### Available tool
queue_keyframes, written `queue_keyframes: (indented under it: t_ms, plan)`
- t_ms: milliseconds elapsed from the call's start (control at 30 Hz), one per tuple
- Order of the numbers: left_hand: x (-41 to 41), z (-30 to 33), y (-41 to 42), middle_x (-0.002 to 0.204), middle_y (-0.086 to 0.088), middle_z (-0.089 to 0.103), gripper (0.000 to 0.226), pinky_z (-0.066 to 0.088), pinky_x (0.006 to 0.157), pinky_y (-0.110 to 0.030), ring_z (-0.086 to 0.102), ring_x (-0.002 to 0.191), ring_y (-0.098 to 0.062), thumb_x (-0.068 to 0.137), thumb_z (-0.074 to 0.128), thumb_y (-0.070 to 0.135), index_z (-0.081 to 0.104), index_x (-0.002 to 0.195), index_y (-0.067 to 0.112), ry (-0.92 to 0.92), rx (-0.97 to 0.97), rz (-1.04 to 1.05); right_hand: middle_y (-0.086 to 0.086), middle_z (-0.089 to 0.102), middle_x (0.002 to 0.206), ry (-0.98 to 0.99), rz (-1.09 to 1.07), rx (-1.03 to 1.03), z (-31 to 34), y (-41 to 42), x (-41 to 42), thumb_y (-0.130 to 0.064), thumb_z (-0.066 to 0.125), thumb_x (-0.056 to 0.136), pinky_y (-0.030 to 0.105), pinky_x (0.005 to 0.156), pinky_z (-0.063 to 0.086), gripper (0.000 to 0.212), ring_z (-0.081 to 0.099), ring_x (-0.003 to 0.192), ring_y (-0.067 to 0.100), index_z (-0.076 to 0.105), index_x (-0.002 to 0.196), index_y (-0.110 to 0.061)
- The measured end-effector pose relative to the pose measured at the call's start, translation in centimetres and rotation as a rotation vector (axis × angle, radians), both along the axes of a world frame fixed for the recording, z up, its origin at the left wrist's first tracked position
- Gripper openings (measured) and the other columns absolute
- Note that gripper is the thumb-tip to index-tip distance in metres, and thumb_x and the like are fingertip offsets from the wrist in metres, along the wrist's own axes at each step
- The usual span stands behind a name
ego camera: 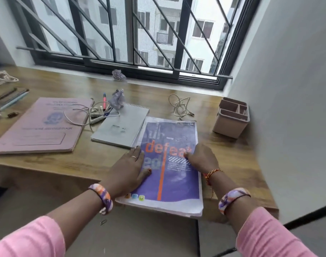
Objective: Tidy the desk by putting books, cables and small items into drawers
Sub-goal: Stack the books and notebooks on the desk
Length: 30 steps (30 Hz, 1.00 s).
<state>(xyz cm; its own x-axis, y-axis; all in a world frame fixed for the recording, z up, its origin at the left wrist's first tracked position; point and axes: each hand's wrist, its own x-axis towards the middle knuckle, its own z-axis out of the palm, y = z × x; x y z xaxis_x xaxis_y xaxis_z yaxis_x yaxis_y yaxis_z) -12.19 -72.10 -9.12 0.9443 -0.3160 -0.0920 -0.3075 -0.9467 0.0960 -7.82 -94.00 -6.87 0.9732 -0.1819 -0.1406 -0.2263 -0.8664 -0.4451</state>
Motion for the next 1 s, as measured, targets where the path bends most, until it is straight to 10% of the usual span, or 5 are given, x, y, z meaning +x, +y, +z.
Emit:
queue_keyframes:
  t_ms: [233,533,700,1000]
  plan:
    - [2.7,2.5,-1.8,0.131,-0.008,0.05,0.049,0.022,0.108,-0.031,0.043,0.124,-0.024,0.093,0.033,0.053,0.055,0.117,0.016,-0.133,0.072,-0.132,0.017,0.045,0.132,-0.053,-0.083,-0.264,0.6,-0.6,-0.5,-0.035,0.057,0.089,0.04,0.092,0.042,0.051,0.042,0.124,0.034,0.04,0.129,-0.007]
    - [15.6,5.5,-7.7,0.155,-0.022,0.004,0.066,0.015,0.112,-0.046,0.012,0.14,-0.041,0.091,0.035,0.005,0.015,0.147,0.032,-0.385,0.31,-0.399,0.008,-0.003,0.158,-0.043,0.204,-0.265,-2.4,2.9,1.0,-0.064,0.027,0.088,0.053,0.112,-0.003,0.082,-0.006,0.145,0.023,0.002,0.149,-0.015]
    - [23.1,4.0,-11.4,0.156,-0.017,-0.002,0.052,0.014,0.108,-0.062,0.002,0.141,-0.045,0.098,0.029,0.027,0.013,0.145,0.043,-0.3,0.497,-0.466,0.0,-0.006,0.158,-0.074,0.131,-0.286,-3.6,3.4,2.1,-0.082,-0.016,0.062,0.059,0.108,-0.006,0.106,-0.009,0.144,0.016,0.001,0.149,-0.024]
    - [28.6,2.6,-9.6,0.146,-0.013,0.037,0.052,0.032,0.101,-0.042,0.035,0.132,-0.038,0.097,0.028,0.039,0.016,0.146,0.03,-0.063,0.292,-0.139,-0.004,-0.008,0.158,-0.049,0.086,-0.32,-4.1,2.6,5.1,-0.076,-0.006,0.066,0.057,0.109,-0.004,0.095,-0.009,0.144,0.014,-0.002,0.148,-0.028]
